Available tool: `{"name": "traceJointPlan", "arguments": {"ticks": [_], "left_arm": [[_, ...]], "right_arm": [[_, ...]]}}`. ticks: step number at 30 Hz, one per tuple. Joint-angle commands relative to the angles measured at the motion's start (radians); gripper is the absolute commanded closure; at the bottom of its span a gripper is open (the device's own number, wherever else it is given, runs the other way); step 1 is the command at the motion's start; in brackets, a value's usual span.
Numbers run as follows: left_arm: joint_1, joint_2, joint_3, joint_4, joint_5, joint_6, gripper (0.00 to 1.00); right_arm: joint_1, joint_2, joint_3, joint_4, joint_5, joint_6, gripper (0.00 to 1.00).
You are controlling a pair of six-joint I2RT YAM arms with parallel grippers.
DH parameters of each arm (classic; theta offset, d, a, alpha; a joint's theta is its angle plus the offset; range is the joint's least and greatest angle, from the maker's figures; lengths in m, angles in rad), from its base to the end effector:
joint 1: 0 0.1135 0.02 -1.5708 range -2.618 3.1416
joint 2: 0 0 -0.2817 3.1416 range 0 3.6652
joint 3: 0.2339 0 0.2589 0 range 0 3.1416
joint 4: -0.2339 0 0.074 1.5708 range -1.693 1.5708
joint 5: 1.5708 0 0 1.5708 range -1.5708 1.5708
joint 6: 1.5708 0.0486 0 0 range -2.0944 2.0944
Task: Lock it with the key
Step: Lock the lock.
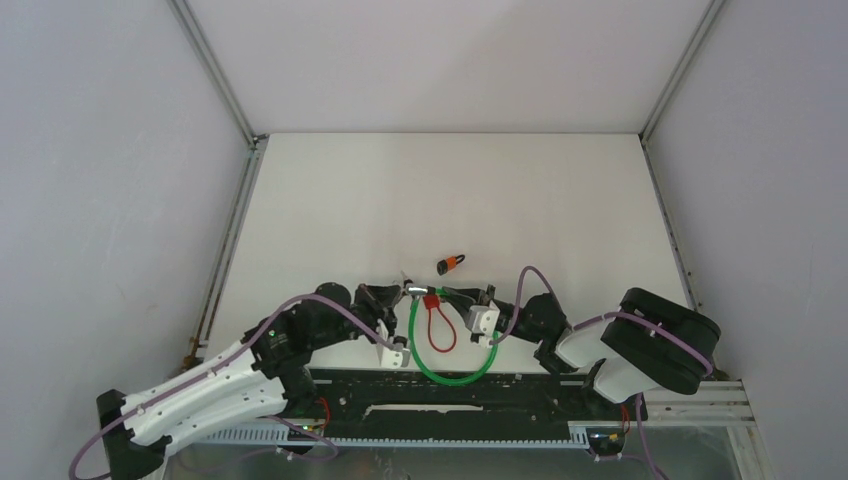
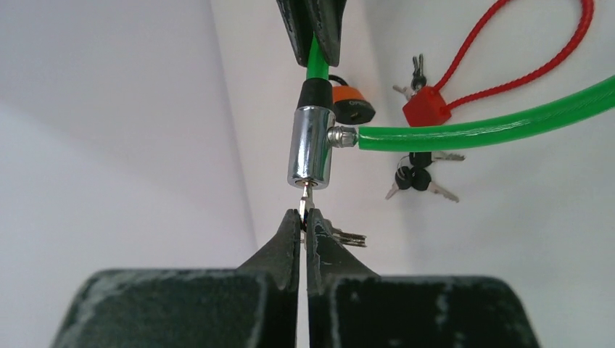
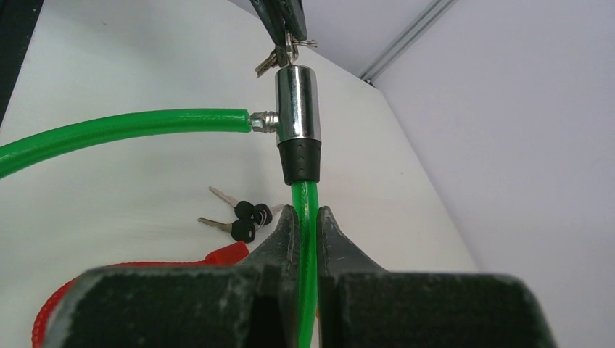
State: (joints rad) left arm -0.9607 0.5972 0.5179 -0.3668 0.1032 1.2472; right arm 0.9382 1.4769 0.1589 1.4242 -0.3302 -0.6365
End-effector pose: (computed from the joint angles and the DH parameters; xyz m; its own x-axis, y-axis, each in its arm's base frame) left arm 0.0837 -0.1285 0.2590 0.7448 0.5805 -0.3290 0.5105 -0.1783 0.8412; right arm 0.1256 0.1980 0.1778 0.6172 -0.1091 -0.7792 -0.7296 0.2915 -0.6187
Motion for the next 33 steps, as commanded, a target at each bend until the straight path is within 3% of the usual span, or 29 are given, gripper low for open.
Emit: {"name": "traceJointPlan", "arguments": {"ticks": [1,7,17,33], "left_arm": [[-0.060,0.014,-0.041,0.037,-0.179,0.142,1.00],[-0.093,0.004,-0.072,0.003,-0.227,0.255,1.00],[-0.107,-0.128,-0.112,0.013,-0.304,0.271,1.00],[-0.108,-0.248,-0.108,-0.055,-0.299,0.169,1.00]], "right_arm": [[0.003,0.001,0.017,0.093,-0.009,0.000,1.00],[0.003,0.002,0.017,0.094,-0.007,0.001,1.00],[0.000,0.008,0.018,0.093,0.006,0.004,1.00],[-0.002,0.013,0.021,0.092,0.015,0.004,1.00]]}}
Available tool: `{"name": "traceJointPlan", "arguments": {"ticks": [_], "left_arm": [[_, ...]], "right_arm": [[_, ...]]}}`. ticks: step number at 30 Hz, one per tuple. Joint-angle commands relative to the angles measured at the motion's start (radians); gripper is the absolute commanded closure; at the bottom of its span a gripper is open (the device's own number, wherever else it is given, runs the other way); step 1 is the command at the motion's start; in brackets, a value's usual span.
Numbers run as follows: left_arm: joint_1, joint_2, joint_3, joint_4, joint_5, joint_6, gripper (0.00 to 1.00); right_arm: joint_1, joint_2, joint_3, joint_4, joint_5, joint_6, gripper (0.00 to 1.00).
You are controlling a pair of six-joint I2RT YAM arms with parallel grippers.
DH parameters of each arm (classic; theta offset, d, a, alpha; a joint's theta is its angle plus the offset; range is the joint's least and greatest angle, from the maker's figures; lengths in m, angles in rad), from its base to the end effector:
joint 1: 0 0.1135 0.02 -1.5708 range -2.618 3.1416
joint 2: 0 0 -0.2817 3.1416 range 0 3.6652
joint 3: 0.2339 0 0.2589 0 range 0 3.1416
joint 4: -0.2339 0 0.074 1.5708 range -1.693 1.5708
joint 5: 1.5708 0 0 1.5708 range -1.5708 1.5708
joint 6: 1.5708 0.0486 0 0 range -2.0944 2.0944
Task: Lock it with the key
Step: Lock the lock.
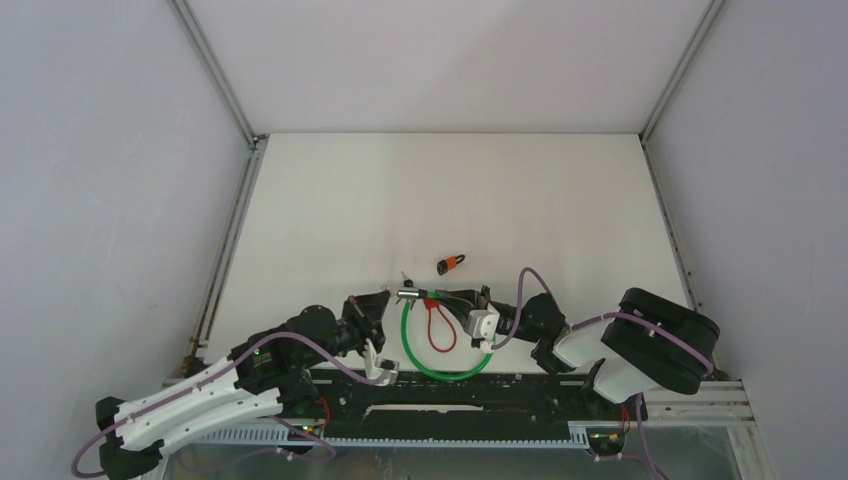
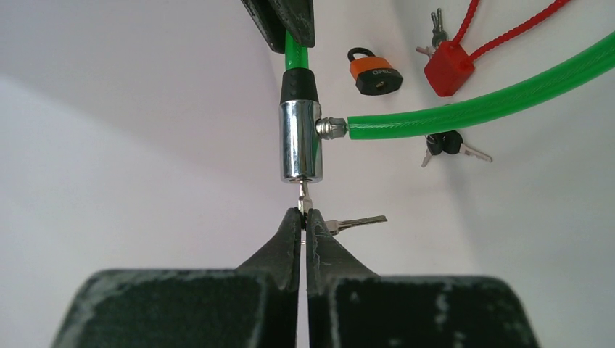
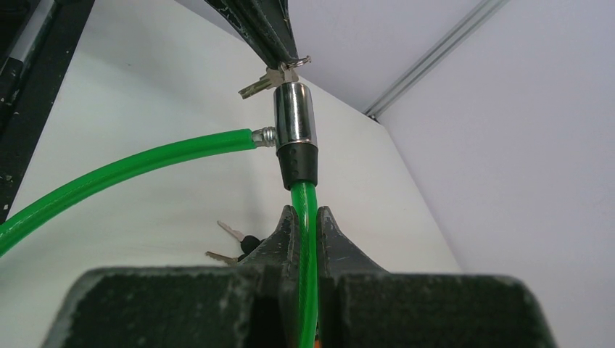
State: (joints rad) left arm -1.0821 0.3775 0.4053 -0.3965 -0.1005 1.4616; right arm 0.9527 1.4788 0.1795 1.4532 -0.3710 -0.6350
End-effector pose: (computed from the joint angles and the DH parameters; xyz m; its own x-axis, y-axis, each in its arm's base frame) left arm 0.0617 -0.1057 0.2402 0.8111 0.5811 -0.0657 0.2591 -0.2564 0.9312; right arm 0.1232 0.2036 0.1858 0.6452 -0.0466 -0.7626 -0.7259 0.2738 -0.6309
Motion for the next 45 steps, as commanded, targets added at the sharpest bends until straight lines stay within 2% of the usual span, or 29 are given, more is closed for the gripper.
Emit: {"name": "traceJointPlan", "arguments": {"ticks": [1,5,7,10,11,12,13,14,15,20,23,28,31,33,37,41,45], "left_arm": [[0.013,-0.025,0.007,-0.020,-0.079,-0.064,1.00],[0.013,0.013,0.035,-0.009,-0.013,-0.145,1.00],[0.013,0.034,0.045,0.014,0.015,-0.185,0.94],[0.013,0.062,0.063,0.052,0.038,-0.268,0.68],[0.013,0.066,0.071,0.067,0.042,-0.303,0.53],[0.013,0.069,0.079,0.073,0.045,-0.327,0.26],[0.013,0.069,0.086,0.075,0.049,-0.346,0.14],[0.013,0.067,0.094,0.078,0.053,-0.364,0.02],[0.013,0.064,0.099,0.084,0.058,-0.387,0.00],[0.013,0.015,0.114,0.124,0.063,-0.535,0.00],[0.013,-0.022,0.115,0.174,0.030,-0.696,0.00],[0.013,-0.030,0.106,0.335,-0.111,-1.175,0.00],[0.013,0.014,0.101,0.371,-0.311,-1.562,0.00],[0.013,0.064,0.079,0.369,-0.370,-1.756,0.00],[0.007,0.204,-0.004,0.512,-0.246,-1.876,0.00],[0.004,0.326,-0.049,0.623,-0.238,-1.936,0.01],[0.004,0.431,-0.038,0.646,-0.252,-1.918,0.17]], "right_arm": [[-0.016,0.011,0.000,0.064,0.055,0.003,1.00],[-0.014,0.012,0.000,0.064,0.058,0.003,1.00],[-0.014,0.011,0.000,0.064,0.059,0.004,1.00],[-0.015,0.014,0.002,0.064,0.066,0.006,1.00],[-0.014,0.014,0.002,0.064,0.072,0.007,1.00],[-0.014,0.014,0.003,0.064,0.080,0.009,1.00],[-0.015,0.015,0.004,0.064,0.087,0.010,1.00],[-0.014,0.014,0.004,0.064,0.097,0.012,1.00],[-0.015,0.014,0.006,0.064,0.104,0.016,1.00],[-0.016,0.015,0.011,0.064,0.153,0.036,1.00],[-0.022,0.017,0.019,0.064,0.194,0.072,1.00],[-0.040,0.011,0.037,0.065,0.256,0.179,1.00],[-0.045,-0.003,0.041,0.063,0.320,0.241,1.00],[-0.048,-0.008,0.042,0.063,0.342,0.261,1.00],[-0.051,-0.012,0.045,0.063,0.371,0.293,1.00],[-0.052,-0.019,0.043,0.063,0.371,0.303,1.00],[-0.055,-0.025,0.039,0.063,0.357,0.306,1.00]]}}
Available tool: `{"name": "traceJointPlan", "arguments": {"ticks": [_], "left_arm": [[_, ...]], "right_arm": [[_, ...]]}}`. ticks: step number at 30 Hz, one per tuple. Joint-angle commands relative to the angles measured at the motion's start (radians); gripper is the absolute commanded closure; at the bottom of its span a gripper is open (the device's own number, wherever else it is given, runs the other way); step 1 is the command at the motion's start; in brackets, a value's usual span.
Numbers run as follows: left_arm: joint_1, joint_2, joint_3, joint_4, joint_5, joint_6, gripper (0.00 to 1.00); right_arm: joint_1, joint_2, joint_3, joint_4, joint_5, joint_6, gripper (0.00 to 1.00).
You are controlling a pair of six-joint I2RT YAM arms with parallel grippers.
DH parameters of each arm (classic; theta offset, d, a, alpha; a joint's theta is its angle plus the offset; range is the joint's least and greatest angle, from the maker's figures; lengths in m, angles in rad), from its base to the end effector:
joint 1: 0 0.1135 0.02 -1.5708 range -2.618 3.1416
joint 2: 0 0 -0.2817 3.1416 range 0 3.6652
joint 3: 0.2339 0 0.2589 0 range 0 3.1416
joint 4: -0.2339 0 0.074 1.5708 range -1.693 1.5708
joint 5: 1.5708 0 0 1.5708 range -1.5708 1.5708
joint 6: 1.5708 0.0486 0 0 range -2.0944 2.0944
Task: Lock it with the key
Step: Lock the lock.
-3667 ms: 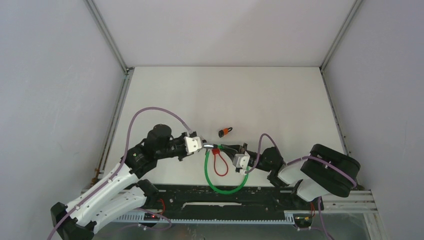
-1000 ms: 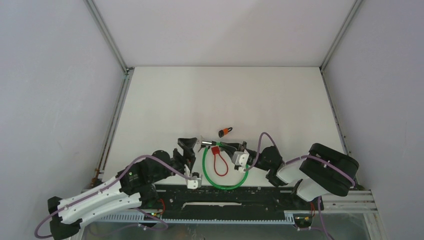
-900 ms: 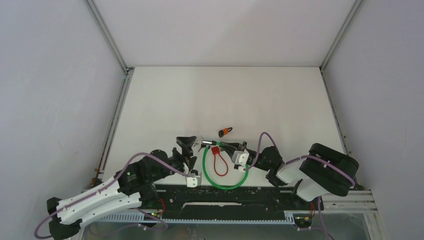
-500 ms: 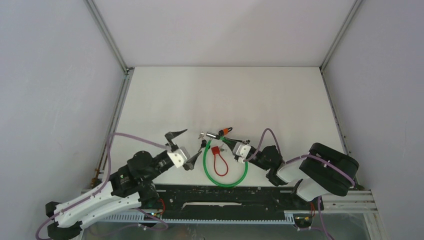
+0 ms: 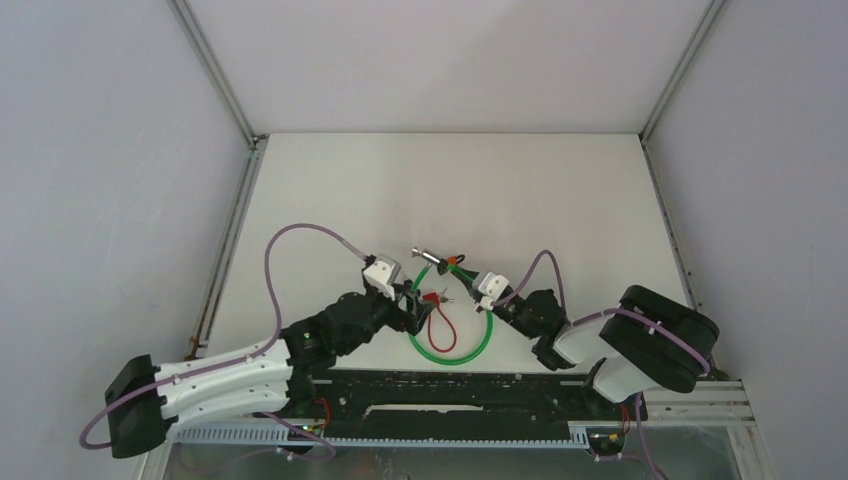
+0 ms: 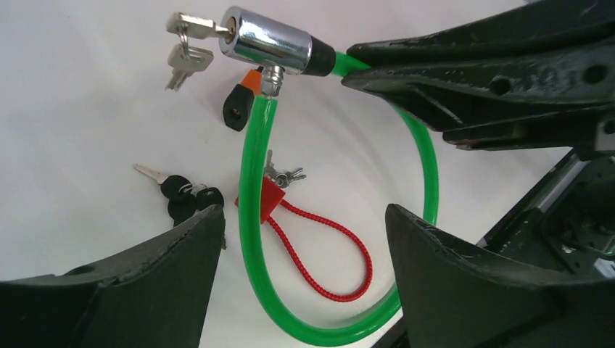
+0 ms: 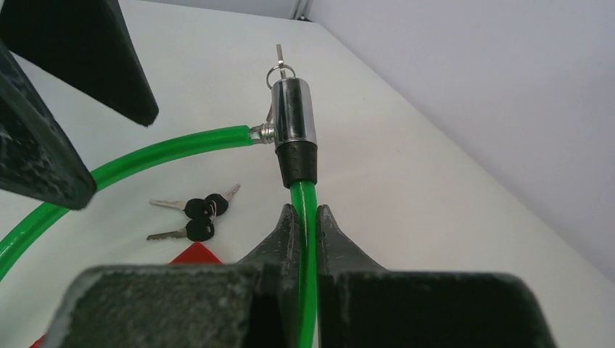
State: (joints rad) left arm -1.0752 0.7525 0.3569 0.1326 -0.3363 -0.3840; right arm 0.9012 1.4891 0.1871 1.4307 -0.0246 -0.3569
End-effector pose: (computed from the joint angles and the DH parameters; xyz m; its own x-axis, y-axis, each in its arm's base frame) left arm 0.1024 -0.1557 0.2332 -0.3690 -0.0611 -0.9274 0.5831 0.7618 -0.2822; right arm 0.1501 0.1915 0.1831 0.3538 -0.1158 -0.9281 -0.7208 0.5986 -0.3494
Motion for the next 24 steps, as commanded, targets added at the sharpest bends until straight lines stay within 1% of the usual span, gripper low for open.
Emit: {"name": "traceJointPlan", "arguments": {"ticks": [1,6,8,12,18,24], "left_arm": [[-0.003,0.083,0.015,0.113,-0.028,-0.067,0.21],[-0.003,0.128,0.015,0.109,-0.090,-0.031,0.31],[-0.003,0.133,0.007,0.125,-0.102,-0.018,0.40],[-0.003,0.149,-0.011,0.158,-0.108,-0.005,0.51],[-0.003,0.195,-0.022,0.185,-0.112,0.000,0.55],[-0.003,0.249,-0.024,0.221,-0.112,0.009,0.51]], "right_arm": [[-0.006,-0.036,0.031,0.087,0.007,0.027,1.00],[-0.012,-0.046,0.026,0.086,-0.014,0.033,1.00],[-0.014,-0.047,0.025,0.086,-0.022,0.035,1.00],[-0.021,-0.050,0.023,0.087,-0.041,0.047,1.00],[-0.038,-0.070,0.019,0.085,-0.068,0.102,1.00],[-0.069,-0.084,0.012,0.085,-0.106,0.164,1.00]]}}
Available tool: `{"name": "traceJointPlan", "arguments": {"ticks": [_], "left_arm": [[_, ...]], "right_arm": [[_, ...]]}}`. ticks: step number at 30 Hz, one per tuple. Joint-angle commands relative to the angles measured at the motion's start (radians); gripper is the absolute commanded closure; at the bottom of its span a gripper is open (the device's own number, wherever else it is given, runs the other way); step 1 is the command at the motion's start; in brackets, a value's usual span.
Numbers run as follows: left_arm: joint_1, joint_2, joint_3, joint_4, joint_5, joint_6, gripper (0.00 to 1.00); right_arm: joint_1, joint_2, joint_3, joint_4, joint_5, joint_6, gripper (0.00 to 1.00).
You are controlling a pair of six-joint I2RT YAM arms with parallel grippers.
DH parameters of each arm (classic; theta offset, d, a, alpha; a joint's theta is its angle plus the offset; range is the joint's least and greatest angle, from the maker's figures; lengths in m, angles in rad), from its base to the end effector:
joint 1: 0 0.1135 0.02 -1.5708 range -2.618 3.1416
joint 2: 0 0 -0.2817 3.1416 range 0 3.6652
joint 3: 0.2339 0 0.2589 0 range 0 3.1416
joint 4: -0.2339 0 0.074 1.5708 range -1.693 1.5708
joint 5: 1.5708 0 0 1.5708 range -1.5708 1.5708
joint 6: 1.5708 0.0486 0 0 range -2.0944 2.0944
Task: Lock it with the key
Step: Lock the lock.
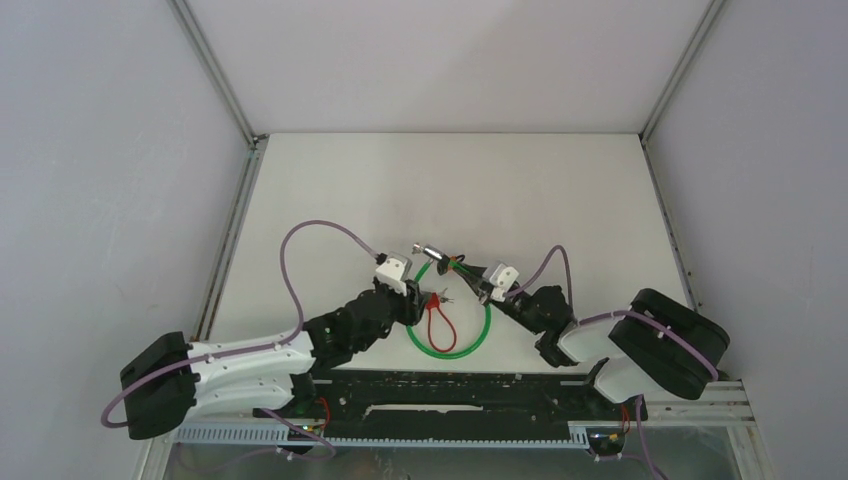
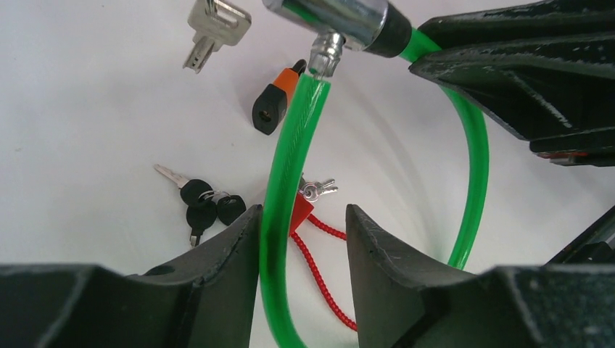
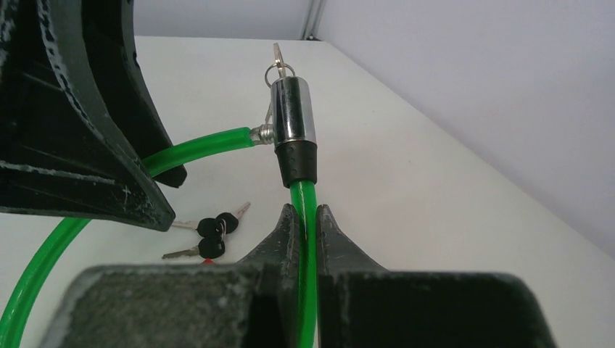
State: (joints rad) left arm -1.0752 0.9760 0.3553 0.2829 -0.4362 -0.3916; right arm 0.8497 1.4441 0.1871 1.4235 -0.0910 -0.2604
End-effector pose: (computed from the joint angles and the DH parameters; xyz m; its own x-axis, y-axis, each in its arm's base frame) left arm 0.1195 -0.1779 0.2100 -0.3776 -0.0289 -0.9255 0.5016 0.8338 -0.2307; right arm 0.1551 0.1831 0.1922 0.3135 -0.0317 -0.9490 -0.7518 0.6023 -0.2685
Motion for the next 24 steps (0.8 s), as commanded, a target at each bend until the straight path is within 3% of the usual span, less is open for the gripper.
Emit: {"name": "traceJointPlan", "arguments": {"ticks": [1,4,10,24], "left_arm": [[-0.003,0.035,-0.019,0.070,-0.016,0.020,0.49],[-0.003,0.059,-0.004,0.058,-0.023,0.036,0.52],[-0.003,0.076,0.007,0.041,-0.022,0.049,0.98],[-0.038,0.103,-0.023,0.024,-0.006,-0.018,1.00]], "right_arm": [[-0.021,-0.039,0.011,0.093,-0.047,0.073,1.00],[-0.029,-0.041,0.009,0.094,-0.062,0.079,1.00],[-0.031,-0.039,0.011,0.093,-0.032,0.080,1.00],[-0.026,-0.035,0.016,0.094,0.179,0.085,1.00]]}}
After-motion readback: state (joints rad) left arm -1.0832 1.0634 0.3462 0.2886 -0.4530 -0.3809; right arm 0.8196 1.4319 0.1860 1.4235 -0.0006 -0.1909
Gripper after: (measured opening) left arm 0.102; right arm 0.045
